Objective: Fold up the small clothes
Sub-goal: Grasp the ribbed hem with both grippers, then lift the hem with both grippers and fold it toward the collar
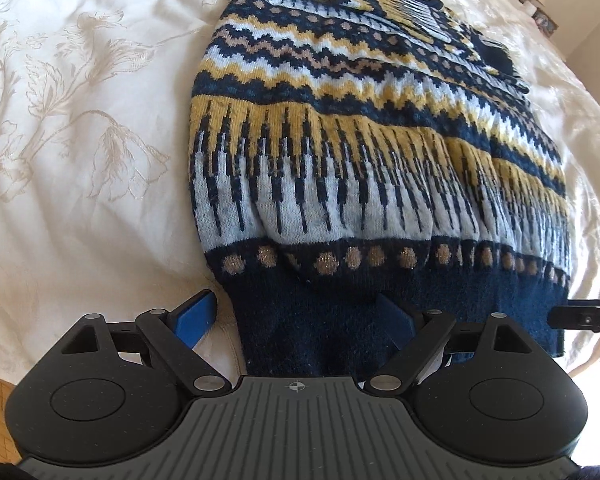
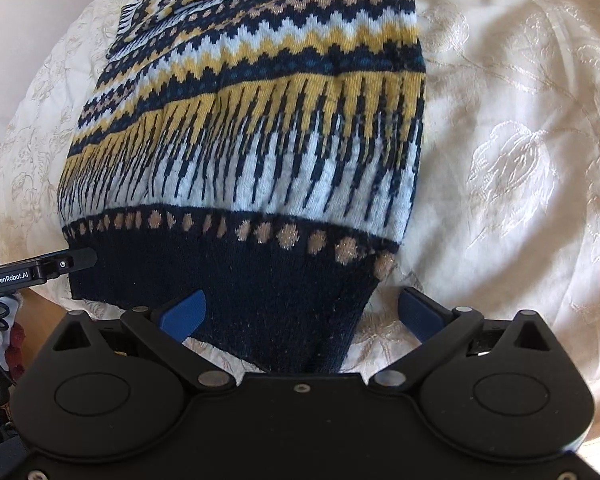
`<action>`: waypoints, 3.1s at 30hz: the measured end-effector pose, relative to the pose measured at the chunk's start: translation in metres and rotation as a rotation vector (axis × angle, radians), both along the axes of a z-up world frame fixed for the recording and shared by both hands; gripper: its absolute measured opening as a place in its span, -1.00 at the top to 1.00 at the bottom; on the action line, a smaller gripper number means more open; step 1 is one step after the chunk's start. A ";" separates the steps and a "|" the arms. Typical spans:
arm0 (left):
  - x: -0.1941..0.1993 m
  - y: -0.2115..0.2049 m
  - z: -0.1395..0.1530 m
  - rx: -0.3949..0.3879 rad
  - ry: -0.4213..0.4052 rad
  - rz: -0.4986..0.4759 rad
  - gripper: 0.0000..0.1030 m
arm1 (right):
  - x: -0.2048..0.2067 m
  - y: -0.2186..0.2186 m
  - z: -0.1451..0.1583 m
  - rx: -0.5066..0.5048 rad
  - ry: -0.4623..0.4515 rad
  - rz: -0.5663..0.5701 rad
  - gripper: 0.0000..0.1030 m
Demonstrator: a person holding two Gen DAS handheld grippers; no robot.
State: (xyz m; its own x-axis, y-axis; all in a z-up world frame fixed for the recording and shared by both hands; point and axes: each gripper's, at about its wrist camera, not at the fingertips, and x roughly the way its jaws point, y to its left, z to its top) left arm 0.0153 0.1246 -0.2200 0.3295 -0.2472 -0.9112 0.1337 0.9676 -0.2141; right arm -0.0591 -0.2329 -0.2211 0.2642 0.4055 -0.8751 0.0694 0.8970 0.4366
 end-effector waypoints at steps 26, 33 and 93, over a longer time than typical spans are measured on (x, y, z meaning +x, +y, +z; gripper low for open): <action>0.000 0.014 -0.002 -0.066 0.023 0.021 0.69 | -0.007 -0.017 -0.004 0.128 0.006 -0.085 0.73; -0.011 0.025 0.024 -0.146 -0.009 0.076 0.88 | -0.002 -0.027 0.030 0.203 -0.057 -0.065 0.75; 0.384 -0.005 0.039 -0.274 -0.121 0.178 0.25 | 0.359 -0.087 0.012 0.129 -0.152 -0.447 0.49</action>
